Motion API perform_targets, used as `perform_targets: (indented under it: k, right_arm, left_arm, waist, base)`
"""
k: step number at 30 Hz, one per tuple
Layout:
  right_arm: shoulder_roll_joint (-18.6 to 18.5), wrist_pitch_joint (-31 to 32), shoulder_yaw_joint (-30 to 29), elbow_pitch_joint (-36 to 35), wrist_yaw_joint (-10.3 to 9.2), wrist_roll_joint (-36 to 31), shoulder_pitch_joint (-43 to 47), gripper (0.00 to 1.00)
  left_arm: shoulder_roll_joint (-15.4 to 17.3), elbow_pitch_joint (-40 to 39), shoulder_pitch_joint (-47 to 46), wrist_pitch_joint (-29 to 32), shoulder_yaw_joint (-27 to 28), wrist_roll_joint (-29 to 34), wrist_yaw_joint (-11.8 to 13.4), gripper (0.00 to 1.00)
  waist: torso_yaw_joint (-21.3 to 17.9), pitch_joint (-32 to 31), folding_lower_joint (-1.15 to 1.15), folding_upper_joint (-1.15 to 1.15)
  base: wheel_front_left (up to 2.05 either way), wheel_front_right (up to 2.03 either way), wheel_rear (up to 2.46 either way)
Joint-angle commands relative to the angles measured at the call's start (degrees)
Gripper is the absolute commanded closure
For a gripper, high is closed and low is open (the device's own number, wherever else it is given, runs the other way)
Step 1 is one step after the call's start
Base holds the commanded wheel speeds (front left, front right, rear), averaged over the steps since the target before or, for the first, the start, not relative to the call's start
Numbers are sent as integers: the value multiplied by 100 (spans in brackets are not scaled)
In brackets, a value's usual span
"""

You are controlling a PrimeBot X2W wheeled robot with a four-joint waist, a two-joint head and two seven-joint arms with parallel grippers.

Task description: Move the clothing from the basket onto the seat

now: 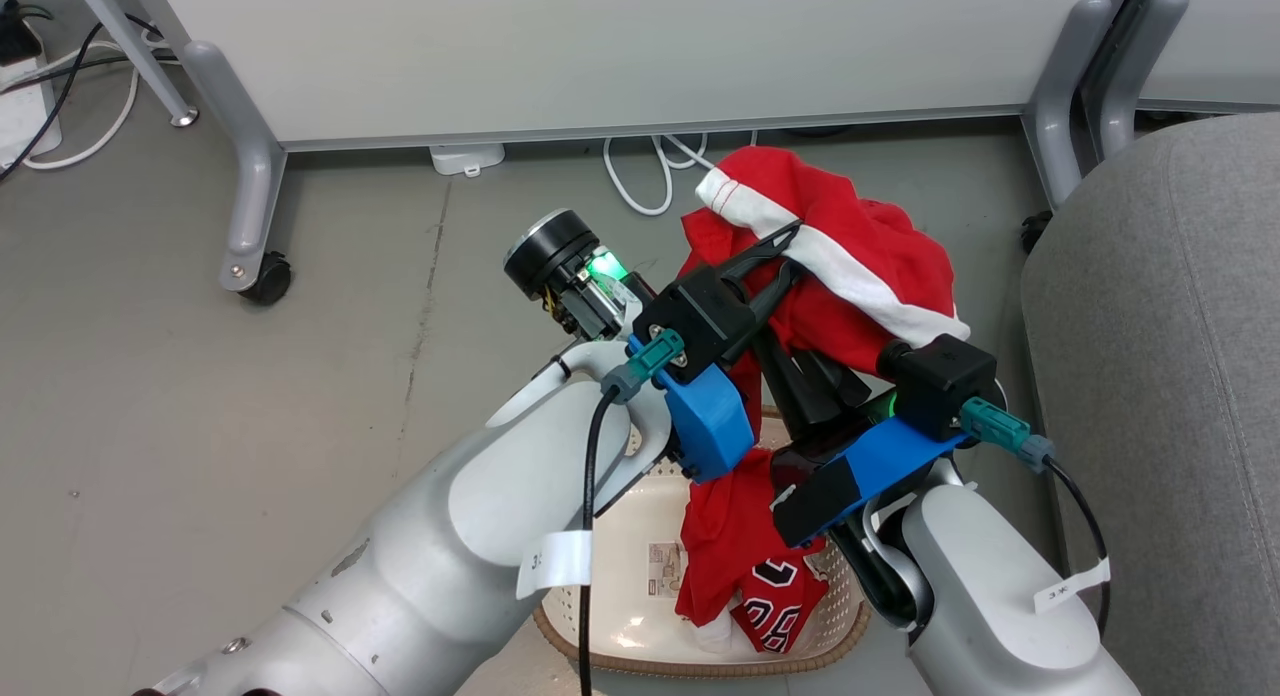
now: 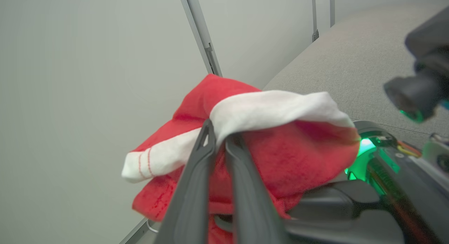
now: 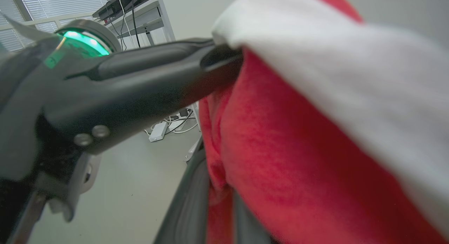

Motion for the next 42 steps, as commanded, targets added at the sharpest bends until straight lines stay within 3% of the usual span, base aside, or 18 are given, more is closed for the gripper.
perform_targets:
  k: [1, 14, 15, 30, 42]
  right_arm:
    - [-20, -22, -9, -39, 3, -15, -65, 100]
    - [-20, -22, -38, -49, 3, -68, 23, 100]
    - [-20, -22, -39, -51, 3, -69, 34, 100]
    - [-20, -22, -153, -9, 3, -162, 159, 100]
    - [-21, -22, -636, -134, 3, -403, 176, 100]
  left_arm:
    - [-8, -5, -62, -29, 3, -8, -1, 100]
    - [-6, 42, -4, -29, 21, -18, 21, 100]
    - [-7, 8, 0, -29, 52, -18, 52, 0]
    - [-6, -83, 104, -29, 169, 97, 85, 0]
    - [-3, -141, 165, -29, 382, 263, 72, 0]
  waist:
    - [-5, -3, -1, 0]
    - [-12, -54, -1, 0]
    - [-14, -57, -1, 0]
    - [-44, -52, -1, 0]
    - [-306, 181, -1, 0]
  base:
    - [0, 0, 0]
    - [0, 0, 0]
    - [0, 0, 0]
    - [0, 0, 0]
    - [0, 0, 0]
